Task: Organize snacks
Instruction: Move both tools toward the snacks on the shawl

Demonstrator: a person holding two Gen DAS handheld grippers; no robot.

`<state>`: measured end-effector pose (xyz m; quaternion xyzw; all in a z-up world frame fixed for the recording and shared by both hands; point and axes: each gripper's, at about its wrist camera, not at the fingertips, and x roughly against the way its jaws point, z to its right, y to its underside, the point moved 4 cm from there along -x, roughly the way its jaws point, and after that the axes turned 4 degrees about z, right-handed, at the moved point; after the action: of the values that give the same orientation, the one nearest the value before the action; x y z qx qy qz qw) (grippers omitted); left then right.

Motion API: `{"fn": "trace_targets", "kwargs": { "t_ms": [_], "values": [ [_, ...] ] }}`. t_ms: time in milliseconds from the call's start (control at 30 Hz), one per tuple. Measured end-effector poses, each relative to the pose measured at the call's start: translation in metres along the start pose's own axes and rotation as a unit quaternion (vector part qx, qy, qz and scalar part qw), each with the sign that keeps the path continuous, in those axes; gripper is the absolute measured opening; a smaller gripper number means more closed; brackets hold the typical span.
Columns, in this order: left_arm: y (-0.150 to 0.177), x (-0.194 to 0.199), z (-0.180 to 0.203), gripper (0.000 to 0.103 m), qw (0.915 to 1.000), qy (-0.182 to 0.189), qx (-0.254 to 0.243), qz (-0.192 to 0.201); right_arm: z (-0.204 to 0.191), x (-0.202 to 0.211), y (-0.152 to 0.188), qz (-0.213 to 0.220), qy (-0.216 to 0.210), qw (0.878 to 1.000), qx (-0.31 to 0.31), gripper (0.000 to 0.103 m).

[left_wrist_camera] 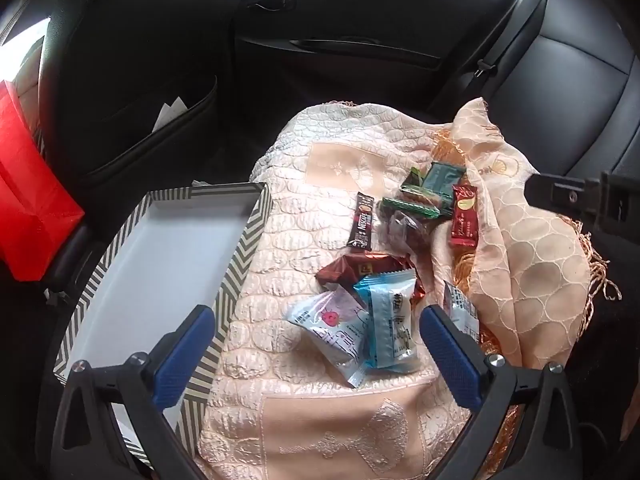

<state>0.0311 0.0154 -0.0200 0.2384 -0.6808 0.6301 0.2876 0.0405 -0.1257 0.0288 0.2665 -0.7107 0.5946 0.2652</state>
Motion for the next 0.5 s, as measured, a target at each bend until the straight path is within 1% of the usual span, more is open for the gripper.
{"fn": "trace_targets", "kwargs": {
  "t_ms": [67,100,167,233,300,333,367,500],
  "values": [
    [-0.005,-0.001,-0.008,0.103,1.0,0.002,0.002,-0.005,0.0,-0.001,0.001,-0.01,-0.006,1.0,-0.007,0.059],
    [-0.009,-0.001,-0.011,0.103,1.0,0.001,0.005,-0.008,0.007,-0.006,-0.007,-0.029,-0.012,0.999,-0.021,0.059],
    [-0.016,-0.002,-0.015,0.103,0.9999,-0.001,0.008,-0.006,0.009,-0.01,-0.012,-0.035,-0.018,0.999,-0.024,0.059],
    [-0.017,-0.003,-0.01,0.103,0.9998,-0.02,0.005,-0.006,0.014,-0.015,-0.02,-0.041,-0.023,0.999,-0.027,0.059],
    [-0.021,-0.005,-0.009,0.103,0.9996,-0.026,0.002,-0.007,0.02,-0.022,-0.031,-0.047,-0.028,0.998,-0.028,0.059],
    [-0.021,-0.006,-0.009,0.103,0.9997,-0.026,0.002,-0.006,0.007,-0.009,-0.016,-0.027,-0.016,0.999,-0.009,0.059],
    [-0.022,-0.006,-0.009,0.103,0.9997,-0.025,0.002,-0.005,-0.008,-0.004,0.004,-0.002,-0.005,1.0,0.01,0.059],
    [-0.021,-0.008,-0.007,0.103,0.9996,-0.028,0.002,-0.003,-0.009,-0.004,0.004,-0.001,-0.004,1.0,0.015,0.059]
  ]
}}
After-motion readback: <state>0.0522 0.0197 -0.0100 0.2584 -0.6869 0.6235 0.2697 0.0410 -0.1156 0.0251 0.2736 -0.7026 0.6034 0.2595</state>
